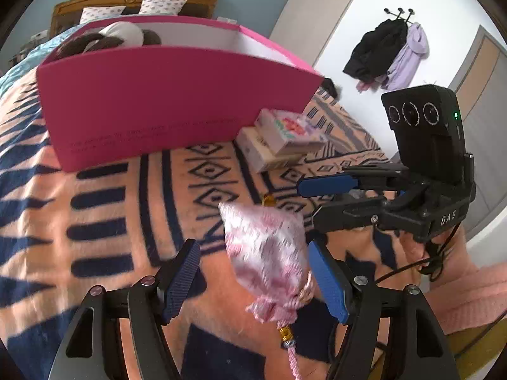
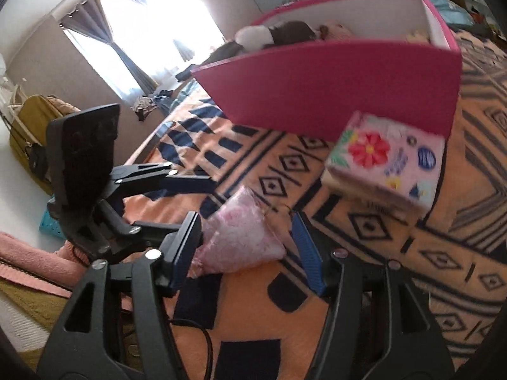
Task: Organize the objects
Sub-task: 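Move the right gripper to the pink fabric pouch and grasp it, then lift the pink pouch over the box, lower it in, open the right gripper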
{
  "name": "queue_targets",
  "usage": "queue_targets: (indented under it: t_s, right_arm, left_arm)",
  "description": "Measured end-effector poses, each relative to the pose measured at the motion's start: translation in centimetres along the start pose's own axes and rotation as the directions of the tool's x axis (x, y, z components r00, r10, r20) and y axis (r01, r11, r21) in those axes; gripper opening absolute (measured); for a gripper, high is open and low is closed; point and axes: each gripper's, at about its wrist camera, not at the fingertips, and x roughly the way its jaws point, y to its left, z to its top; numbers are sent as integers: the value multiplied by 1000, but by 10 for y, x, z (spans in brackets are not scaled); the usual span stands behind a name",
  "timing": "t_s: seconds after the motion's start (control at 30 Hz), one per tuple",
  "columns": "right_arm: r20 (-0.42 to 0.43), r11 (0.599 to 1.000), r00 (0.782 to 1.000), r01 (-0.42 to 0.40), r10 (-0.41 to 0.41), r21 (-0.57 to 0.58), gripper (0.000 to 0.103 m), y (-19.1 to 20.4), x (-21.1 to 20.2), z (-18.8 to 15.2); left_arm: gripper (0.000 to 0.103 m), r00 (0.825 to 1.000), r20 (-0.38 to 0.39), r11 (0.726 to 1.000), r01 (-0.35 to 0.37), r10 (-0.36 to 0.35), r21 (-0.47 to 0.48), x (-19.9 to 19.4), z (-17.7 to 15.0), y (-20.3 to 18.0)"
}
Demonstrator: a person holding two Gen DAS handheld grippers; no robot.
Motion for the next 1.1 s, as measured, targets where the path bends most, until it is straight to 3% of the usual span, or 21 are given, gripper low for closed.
queue_targets:
  t_s: [0.3,0.73,1.0,1.1]
  right_arm:
    - [-45,999,998,43,-42,29,62,-2,20,-11]
    - [-20,998,999,28,-27,53,62,8,32,-16]
    - [-11,996,997,81,-81,39,61,14,34,-15]
    - [-7,994,995,101,-101,32,57,16,36,-16]
  left_arm:
    - [72,1000,-28,999,8,-9,-36,-2,-12,6]
    - [71,998,-48,999,51,-52,-9,3,-19,-4]
    - [69,996,-55,997,74,-74,5,5,-19,-8]
    - [61,996,-52,997,72,-72,6,5,-19,-9]
